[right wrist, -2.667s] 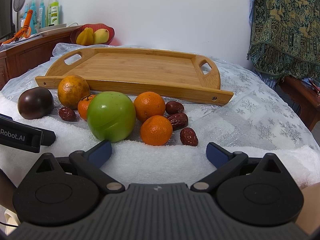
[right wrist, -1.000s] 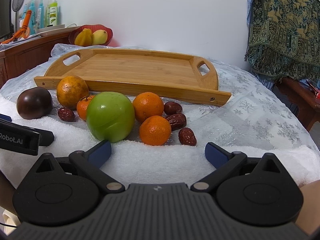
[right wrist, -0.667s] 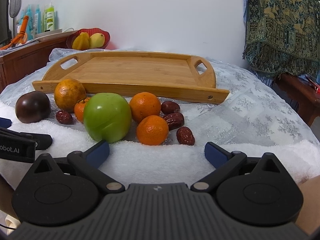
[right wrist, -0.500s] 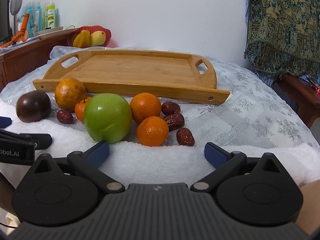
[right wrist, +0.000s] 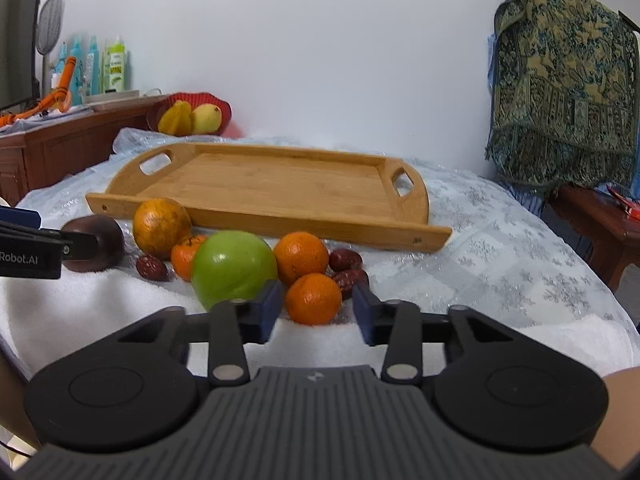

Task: Organize fruits
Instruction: 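Grasp the dark purple fruit with the left tool while the right tool grasps a mandarin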

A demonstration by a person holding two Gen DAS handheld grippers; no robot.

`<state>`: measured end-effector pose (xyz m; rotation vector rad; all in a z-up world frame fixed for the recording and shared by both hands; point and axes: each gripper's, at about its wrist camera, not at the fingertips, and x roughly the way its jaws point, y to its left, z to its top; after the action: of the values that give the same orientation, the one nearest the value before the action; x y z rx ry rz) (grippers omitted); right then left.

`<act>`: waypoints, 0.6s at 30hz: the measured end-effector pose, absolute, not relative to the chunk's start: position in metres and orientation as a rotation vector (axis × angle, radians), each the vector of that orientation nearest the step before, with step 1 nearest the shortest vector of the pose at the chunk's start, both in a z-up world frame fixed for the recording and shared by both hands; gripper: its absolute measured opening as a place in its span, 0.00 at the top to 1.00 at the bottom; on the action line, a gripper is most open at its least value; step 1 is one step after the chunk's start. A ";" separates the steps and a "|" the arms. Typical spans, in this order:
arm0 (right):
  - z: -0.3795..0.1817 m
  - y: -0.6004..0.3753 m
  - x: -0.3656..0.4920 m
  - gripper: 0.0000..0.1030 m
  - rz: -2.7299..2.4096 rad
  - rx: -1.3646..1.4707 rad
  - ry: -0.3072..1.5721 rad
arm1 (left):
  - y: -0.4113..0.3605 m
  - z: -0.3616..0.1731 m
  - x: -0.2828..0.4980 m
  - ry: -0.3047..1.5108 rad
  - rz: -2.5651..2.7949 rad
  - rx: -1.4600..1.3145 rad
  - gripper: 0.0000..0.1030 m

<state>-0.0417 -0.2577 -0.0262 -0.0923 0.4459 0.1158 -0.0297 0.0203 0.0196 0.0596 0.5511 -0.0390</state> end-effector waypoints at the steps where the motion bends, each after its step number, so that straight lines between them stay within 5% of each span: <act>1: -0.027 -0.258 -0.041 0.60 0.117 -0.092 0.450 | 0.021 0.018 -0.029 0.557 -0.039 0.055 0.28; 18: -0.036 -0.251 -0.019 0.58 0.109 -0.135 0.510 | 0.039 -0.004 -0.001 0.604 -0.086 -0.154 0.32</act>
<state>-0.0191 -0.2508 -0.0364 -0.1349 0.5101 0.1089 -0.0006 0.0394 -0.0038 -0.1540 0.6041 -0.0856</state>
